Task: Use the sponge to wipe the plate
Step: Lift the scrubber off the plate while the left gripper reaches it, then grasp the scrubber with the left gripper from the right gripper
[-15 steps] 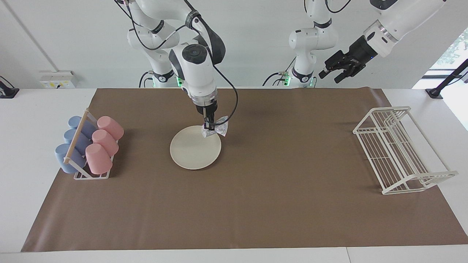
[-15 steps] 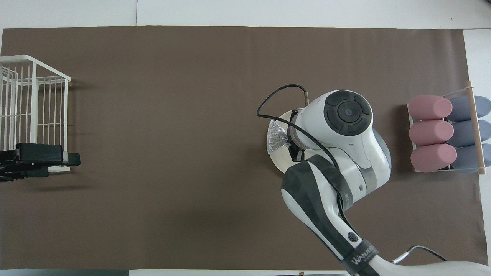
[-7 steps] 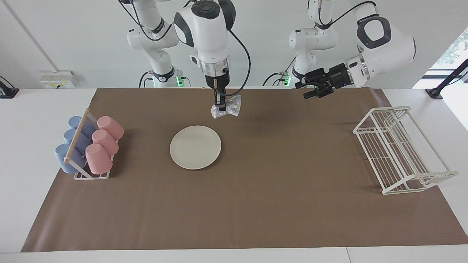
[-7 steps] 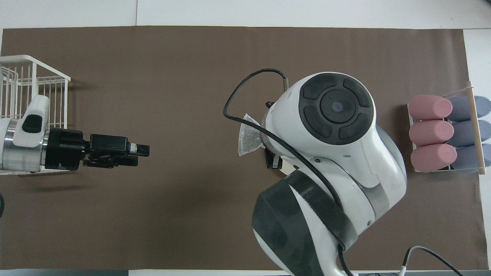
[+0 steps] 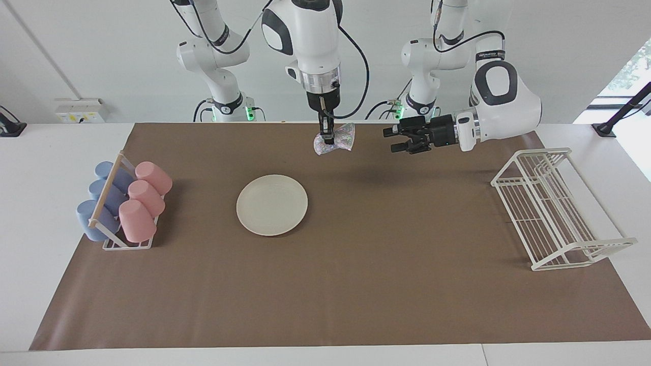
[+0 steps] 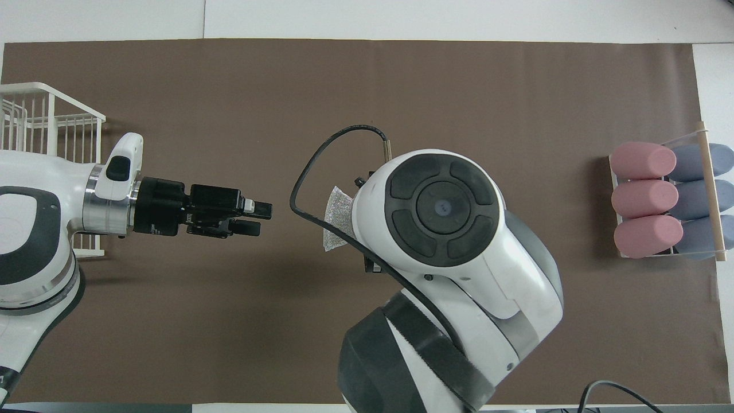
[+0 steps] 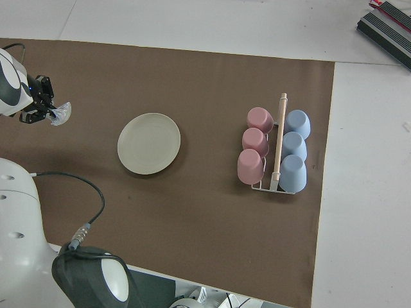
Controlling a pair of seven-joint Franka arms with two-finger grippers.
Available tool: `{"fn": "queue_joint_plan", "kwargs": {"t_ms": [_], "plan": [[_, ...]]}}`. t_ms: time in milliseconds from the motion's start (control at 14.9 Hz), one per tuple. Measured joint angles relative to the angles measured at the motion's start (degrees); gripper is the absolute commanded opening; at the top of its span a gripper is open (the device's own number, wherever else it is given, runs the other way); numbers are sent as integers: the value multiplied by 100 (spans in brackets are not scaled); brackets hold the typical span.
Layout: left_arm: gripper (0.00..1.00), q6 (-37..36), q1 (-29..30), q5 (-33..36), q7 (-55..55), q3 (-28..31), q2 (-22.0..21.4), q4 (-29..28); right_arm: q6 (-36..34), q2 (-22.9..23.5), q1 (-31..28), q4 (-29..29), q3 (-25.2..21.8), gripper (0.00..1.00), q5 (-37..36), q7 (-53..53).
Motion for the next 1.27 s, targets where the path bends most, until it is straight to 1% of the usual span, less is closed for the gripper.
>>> {"fn": "queue_joint_plan", "kwargs": {"t_ms": [201, 335, 536, 737, 938, 1005, 1139, 1206, 1273], "plan": [[100, -40, -85, -247, 30, -31, 190, 339, 453, 2, -5, -146, -8, 0, 0, 0], [100, -37, -309, -301, 25, -34, 265, 543, 738, 3, -13, -283, -9, 0, 0, 4], [100, 104, -561, -322, 25, -41, 315, 612, 776, -1, -20, -458, -8, 0, 0, 4], [100, 433, -711, -322, 44, -38, 346, 617, 776, -11, -20, -503, -7, 0, 0, 4], [100, 705, -912, -233, 362, -38, 394, 640, 776, -20, -20, -503, -7, 0, 0, 4], [97, 700, -928, -71, 444, -45, 420, 674, 776, -21, -19, -503, -7, 0, 0, 4], [95, 652, -930, 267, 478, -47, 496, 848, 776, -23, -20, -503, -8, 0, 0, 4], [92, 625, -931, 333, 478, -47, 536, 926, 776, -23, -20, -503, -8, 0, 0, 4], [84, 594, -931, 364, 478, -46, 566, 982, 776, -23, -21, -503, -8, 0, 0, 4]]}}
